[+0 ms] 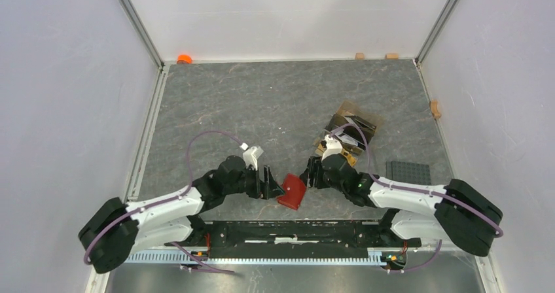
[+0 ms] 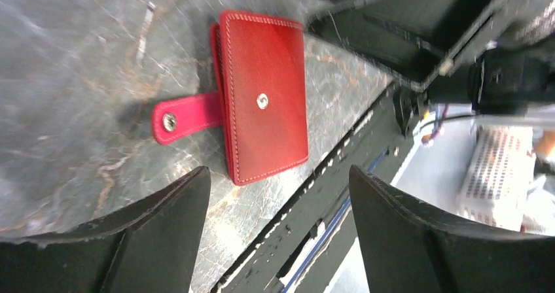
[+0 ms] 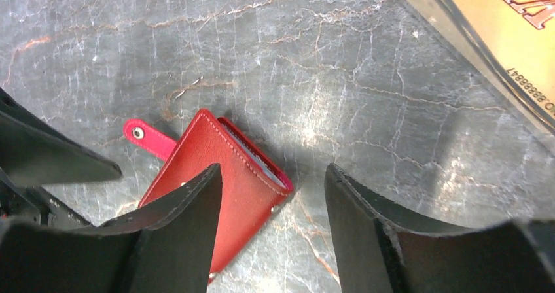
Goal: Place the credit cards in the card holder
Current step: Close the card holder at the center of the board.
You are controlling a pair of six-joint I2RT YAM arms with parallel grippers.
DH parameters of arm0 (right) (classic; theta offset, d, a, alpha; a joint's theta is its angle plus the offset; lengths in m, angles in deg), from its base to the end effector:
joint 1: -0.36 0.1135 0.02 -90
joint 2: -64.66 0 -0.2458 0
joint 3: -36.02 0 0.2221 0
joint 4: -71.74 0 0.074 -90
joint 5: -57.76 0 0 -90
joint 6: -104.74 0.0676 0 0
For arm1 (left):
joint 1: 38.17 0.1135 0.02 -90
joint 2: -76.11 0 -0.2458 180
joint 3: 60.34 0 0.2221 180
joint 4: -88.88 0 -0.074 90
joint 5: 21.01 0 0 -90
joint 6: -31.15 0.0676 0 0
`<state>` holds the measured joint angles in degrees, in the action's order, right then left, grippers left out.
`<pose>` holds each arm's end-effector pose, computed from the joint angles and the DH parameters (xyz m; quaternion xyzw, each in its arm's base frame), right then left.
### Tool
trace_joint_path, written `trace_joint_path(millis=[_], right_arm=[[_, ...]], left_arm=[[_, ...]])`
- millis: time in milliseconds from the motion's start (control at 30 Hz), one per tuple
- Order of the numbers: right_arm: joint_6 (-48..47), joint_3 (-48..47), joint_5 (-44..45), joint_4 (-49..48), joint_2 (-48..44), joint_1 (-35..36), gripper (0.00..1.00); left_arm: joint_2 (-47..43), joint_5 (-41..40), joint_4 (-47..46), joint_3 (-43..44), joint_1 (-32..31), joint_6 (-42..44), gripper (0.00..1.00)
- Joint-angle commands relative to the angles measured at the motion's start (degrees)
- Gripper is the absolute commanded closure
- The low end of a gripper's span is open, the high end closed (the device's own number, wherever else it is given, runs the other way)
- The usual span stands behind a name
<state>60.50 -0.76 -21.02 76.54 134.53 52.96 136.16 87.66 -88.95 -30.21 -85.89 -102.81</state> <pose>0.1515 0.1765 0.1369 -0.0105 0.8950 0.2734 0.3522 0.1231 -0.1675 0.1424 0.1068 0.8604 -0.4416 0.2310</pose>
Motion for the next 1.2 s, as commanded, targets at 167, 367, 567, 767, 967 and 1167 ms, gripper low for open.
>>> trace_joint_path(millis=[167,367,567,767,967,1167], right_arm=[[6.4,5.2,-9.8,1.1,-8.1,0.6,0.38],[8.6,6.0,-10.2,-2.6,-6.2,2.0,0.41],[8.5,4.9,-10.7,-3.8,-3.6,3.0,0.42],[8.5,4.6,-10.8,-3.8,-2.6,3.5,0.42],[8.3,4.3,-10.7,-3.4,-1.9,3.7,0.42],[8.2,4.0,-11.0,-3.2,-0.9,3.8,0.42]], left_arm=[[3.7,-5.4,20.1,10.4,6.3,3.6,0.16],[8.8,-3.8,19.5,14.6,7.9,7.8,0.31],[12.0,-3.2,18.8,14.6,8.2,8.6,0.55],[12.5,-4.6,17.7,13.8,8.9,8.6,0.69],[13.7,-1.5,13.8,12.3,9.9,6.9,0.73],[14.3,0.6,10.4,11.6,10.4,6.3,0.73]])
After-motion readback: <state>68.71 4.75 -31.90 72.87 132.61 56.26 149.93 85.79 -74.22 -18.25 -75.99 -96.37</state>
